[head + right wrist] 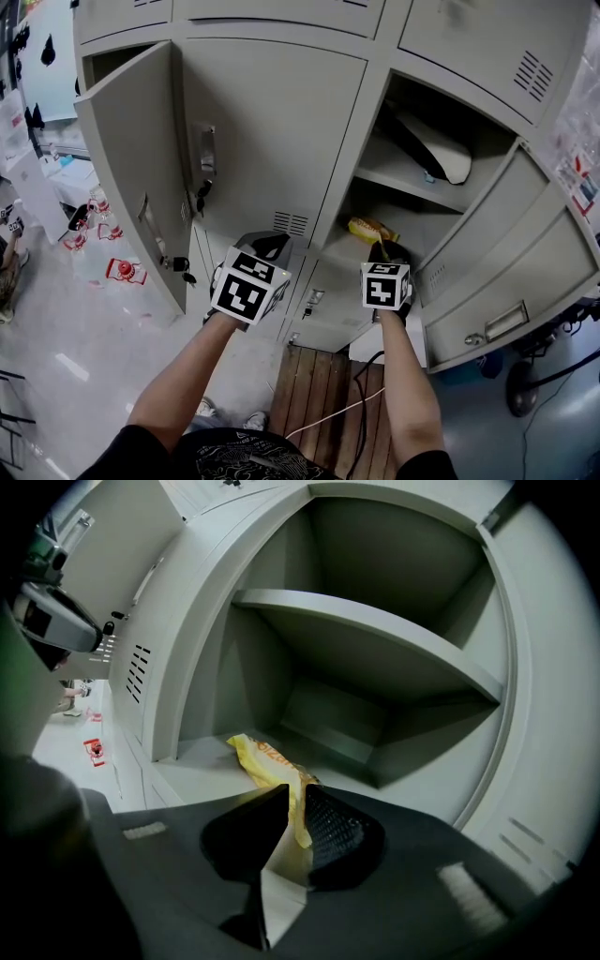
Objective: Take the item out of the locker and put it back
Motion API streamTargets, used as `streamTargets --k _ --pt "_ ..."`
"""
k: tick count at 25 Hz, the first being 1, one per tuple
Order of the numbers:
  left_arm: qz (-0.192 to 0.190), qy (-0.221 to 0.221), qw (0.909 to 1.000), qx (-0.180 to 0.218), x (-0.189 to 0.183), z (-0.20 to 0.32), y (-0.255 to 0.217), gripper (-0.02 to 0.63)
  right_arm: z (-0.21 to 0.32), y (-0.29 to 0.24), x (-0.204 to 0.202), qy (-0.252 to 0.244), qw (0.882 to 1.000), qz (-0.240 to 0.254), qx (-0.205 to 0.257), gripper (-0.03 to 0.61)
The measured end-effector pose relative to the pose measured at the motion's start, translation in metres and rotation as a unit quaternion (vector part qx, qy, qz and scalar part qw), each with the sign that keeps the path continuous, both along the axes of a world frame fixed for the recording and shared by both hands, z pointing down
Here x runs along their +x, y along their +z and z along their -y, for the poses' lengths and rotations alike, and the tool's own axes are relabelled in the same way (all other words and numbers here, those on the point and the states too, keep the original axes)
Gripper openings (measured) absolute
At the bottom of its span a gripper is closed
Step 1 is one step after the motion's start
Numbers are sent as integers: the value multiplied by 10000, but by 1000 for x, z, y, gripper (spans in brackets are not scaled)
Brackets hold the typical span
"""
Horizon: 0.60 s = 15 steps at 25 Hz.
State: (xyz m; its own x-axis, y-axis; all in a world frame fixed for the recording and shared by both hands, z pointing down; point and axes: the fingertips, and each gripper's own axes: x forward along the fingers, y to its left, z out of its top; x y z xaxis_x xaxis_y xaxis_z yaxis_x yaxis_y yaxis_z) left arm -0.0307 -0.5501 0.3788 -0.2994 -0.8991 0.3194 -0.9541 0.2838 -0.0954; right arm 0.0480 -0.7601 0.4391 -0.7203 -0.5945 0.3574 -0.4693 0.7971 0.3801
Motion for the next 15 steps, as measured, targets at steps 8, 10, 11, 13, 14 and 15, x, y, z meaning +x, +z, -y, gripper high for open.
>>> streamTargets --k 8,10,11,13,14,15 --pt "-97 97 9999 90 4 -4 -2 0 -18 -18 17 21 9991 403 -145 67" --pt "-106 128 9998 135 4 -6 -4 0 -27 -25 21 10 9985 515 -197 67" --pt "-114 146 9997 158 5 -6 -5 0 -32 -28 23 0 9982 563 -219 67" --pt "-130 207 9995 199 7 -7 -8 0 -41 -35 29 6 9976 647 -238 67" --pt "-135 249 9994 216 8 -8 -9 0 -45 -39 33 21 9973 693 -240 67" --pt "-140 295 9992 231 10 -8 -10 0 -50 -43 37 42 9969 744 -241 67"
